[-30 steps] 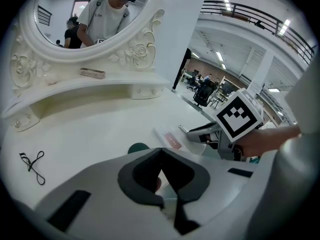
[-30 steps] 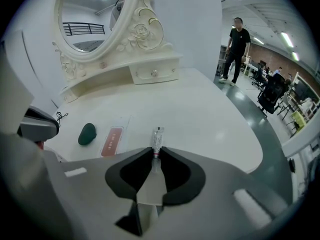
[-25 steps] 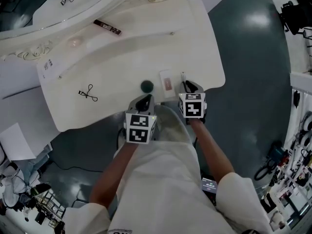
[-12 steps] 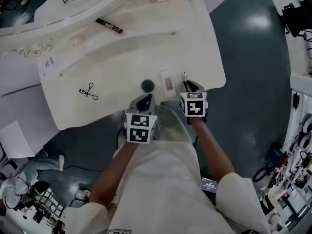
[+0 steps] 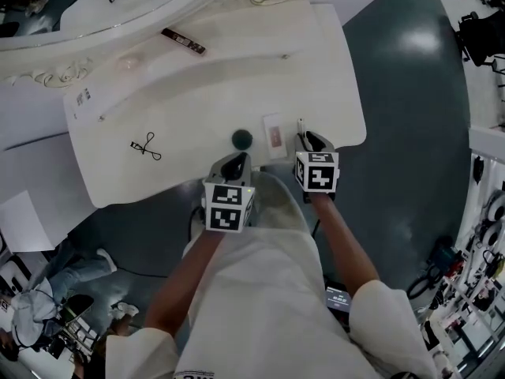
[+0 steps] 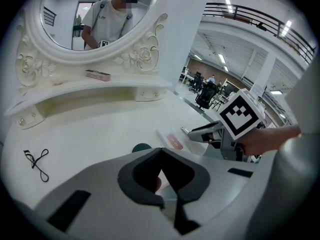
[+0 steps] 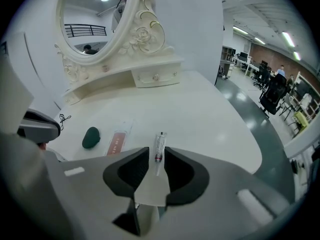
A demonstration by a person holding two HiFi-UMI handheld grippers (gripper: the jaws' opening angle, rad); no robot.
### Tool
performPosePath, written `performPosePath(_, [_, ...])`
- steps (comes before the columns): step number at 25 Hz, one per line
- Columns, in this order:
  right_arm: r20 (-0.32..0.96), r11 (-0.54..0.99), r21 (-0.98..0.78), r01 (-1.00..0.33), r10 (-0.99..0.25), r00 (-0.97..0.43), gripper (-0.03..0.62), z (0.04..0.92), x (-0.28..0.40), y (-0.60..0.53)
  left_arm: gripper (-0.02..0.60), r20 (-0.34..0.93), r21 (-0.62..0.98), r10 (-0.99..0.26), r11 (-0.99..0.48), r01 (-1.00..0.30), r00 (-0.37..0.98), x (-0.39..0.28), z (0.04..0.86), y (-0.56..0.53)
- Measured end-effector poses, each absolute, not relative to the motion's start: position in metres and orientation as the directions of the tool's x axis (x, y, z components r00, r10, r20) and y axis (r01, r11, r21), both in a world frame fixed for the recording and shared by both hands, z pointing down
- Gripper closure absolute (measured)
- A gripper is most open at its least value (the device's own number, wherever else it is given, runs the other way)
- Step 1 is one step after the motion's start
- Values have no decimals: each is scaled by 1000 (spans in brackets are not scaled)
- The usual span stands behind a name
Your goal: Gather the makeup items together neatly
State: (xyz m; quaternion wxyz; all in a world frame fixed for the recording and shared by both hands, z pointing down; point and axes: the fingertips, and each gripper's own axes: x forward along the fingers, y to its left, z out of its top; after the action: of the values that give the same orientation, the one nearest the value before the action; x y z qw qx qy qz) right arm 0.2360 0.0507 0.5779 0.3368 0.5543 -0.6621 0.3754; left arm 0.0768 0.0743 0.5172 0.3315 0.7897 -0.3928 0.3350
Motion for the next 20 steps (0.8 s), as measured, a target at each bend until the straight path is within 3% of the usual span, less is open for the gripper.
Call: performPosePath(20, [819, 240, -142, -960, -516, -250, 508, 548, 180, 32, 572, 768, 255, -475, -388, -886, 429, 42, 503, 69])
